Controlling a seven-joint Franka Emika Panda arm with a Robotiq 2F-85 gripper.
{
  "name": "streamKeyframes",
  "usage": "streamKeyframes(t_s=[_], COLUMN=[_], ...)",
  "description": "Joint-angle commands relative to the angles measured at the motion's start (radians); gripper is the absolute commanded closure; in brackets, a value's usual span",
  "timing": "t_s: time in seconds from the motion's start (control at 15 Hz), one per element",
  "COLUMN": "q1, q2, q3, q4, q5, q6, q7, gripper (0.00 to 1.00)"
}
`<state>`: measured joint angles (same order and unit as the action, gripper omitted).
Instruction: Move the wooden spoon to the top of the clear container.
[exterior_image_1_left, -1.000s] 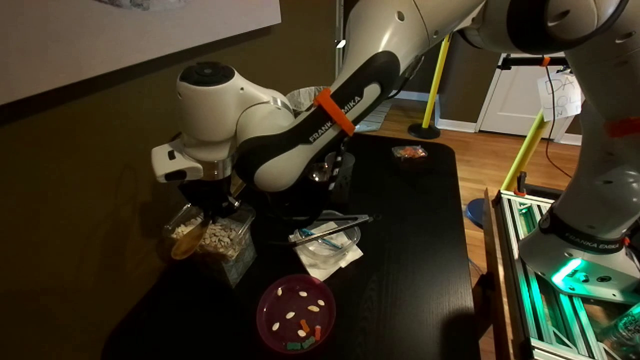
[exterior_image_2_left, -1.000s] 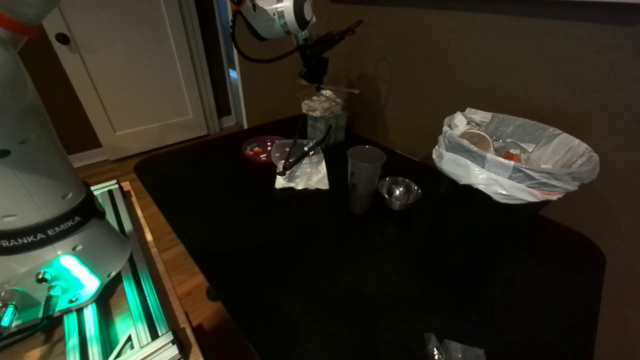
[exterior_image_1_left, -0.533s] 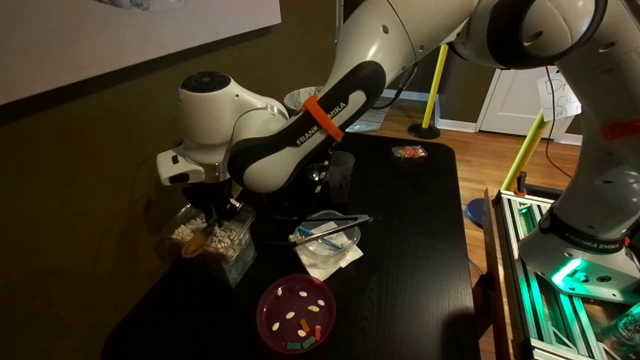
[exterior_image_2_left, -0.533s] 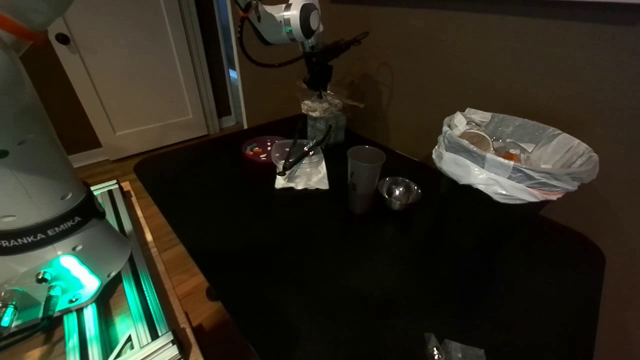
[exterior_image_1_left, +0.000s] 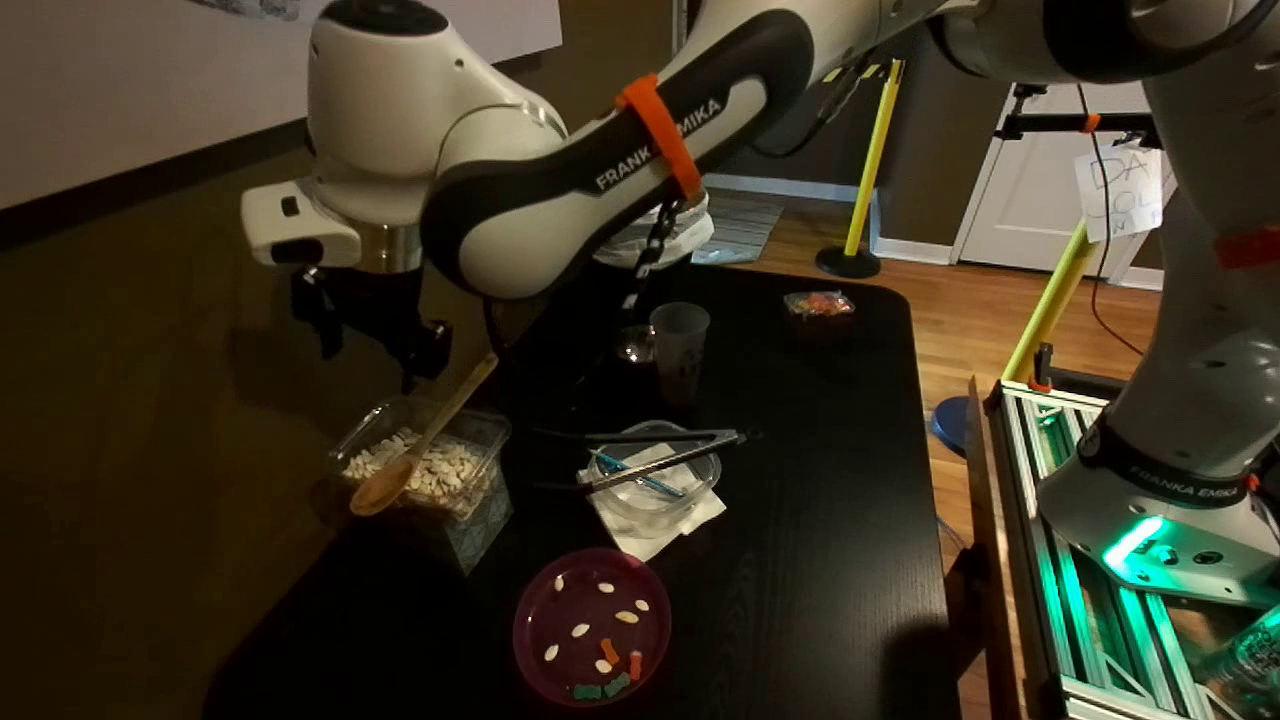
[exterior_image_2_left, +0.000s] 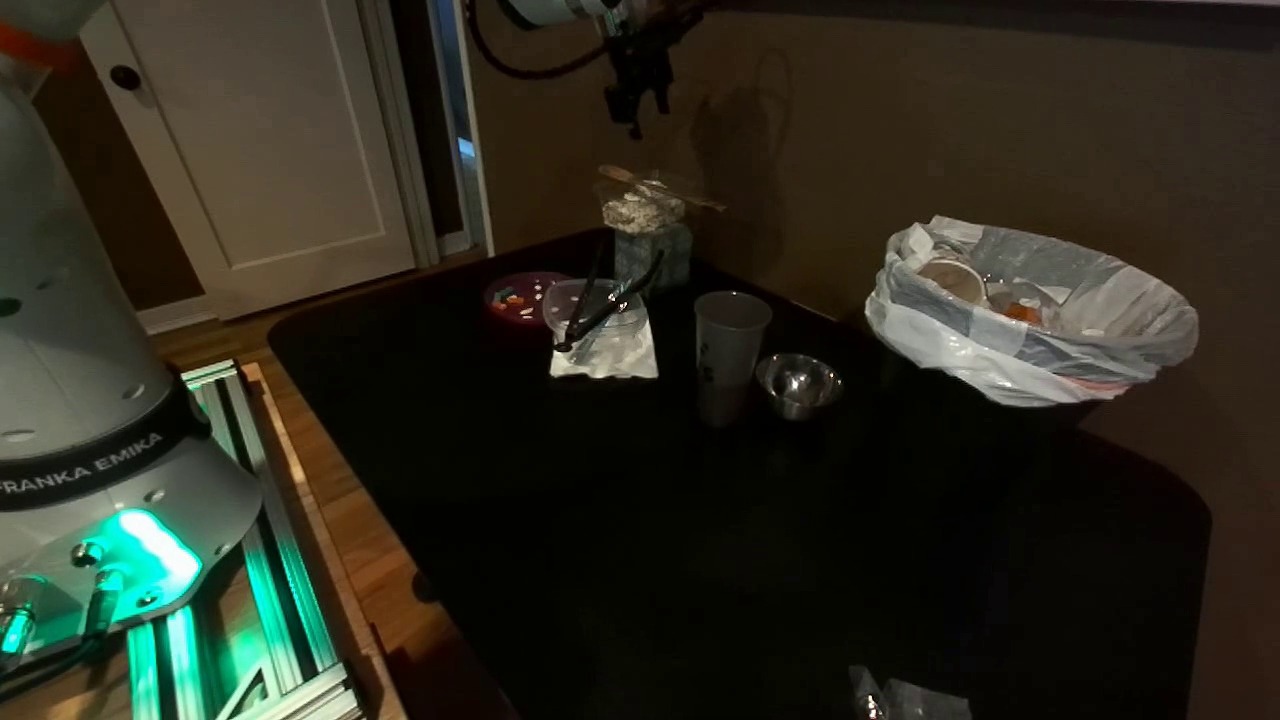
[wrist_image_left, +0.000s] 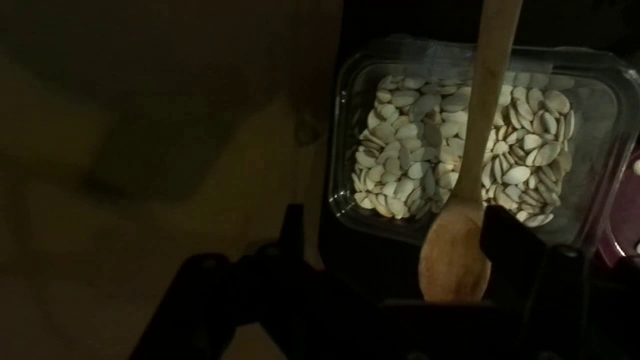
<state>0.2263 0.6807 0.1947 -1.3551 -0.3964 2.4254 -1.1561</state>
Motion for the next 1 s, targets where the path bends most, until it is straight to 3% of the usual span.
streamKeyframes(t_s=[0.0, 0.13, 0.2, 0.53, 0.67, 0.8, 0.87, 0.93], q1=[0.026, 0.031, 0.021, 0.021, 0.069, 0.057, 0.039, 0.034], q2=[-0.115, -0.157, -0.096, -0.135, -0.136, -0.145, -0.135, -0.135], q3=[-0.051, -0.065, -0.043, -0.051, -0.147, -0.177, -0.125, -0.132], q4=[-0.08, -0.101, -0.026, -0.063, -0.037, -0.023, -0.032, -0.027], q5=[-0.045, -0.064, -0.029, -0.044, -0.156, -0.183, -0.15, -0.155], q6=[0.017, -0.006, -0.003, -0.004, -0.012, -0.043, -0.009, -0.01], q7=[0.038, 0.044, 0.015, 0.019, 0.171, 0.249, 0.176, 0.184], gripper=[0.0, 0.0, 0.0, 0.0, 0.0, 0.0, 0.0, 0.0])
